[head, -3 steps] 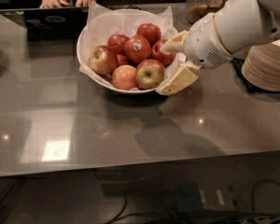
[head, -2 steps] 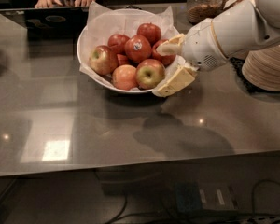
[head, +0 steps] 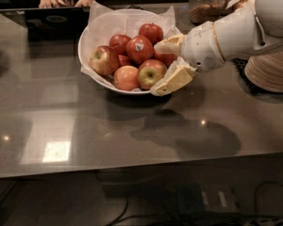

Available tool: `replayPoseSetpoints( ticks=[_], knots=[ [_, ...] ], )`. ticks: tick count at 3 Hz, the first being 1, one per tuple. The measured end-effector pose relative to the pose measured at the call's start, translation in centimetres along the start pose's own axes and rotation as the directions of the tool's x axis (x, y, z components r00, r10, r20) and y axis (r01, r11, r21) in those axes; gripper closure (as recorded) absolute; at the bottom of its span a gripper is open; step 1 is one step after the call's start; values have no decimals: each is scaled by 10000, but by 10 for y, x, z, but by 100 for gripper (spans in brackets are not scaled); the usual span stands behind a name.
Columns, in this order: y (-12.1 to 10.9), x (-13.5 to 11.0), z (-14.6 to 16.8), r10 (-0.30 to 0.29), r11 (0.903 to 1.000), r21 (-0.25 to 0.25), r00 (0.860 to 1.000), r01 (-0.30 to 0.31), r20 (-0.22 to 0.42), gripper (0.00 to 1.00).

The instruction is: Pick apple from white bowl

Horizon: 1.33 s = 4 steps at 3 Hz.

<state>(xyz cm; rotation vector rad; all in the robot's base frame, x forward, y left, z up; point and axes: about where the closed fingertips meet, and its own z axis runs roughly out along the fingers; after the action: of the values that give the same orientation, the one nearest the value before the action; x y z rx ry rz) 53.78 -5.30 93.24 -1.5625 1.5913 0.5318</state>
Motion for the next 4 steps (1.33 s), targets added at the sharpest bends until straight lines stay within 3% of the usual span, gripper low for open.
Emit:
replayPoseSetpoints(
  ticks=[4],
  knots=[
    [-13,5,33,579,9953,-828,9945,-507,867,25]
  ],
)
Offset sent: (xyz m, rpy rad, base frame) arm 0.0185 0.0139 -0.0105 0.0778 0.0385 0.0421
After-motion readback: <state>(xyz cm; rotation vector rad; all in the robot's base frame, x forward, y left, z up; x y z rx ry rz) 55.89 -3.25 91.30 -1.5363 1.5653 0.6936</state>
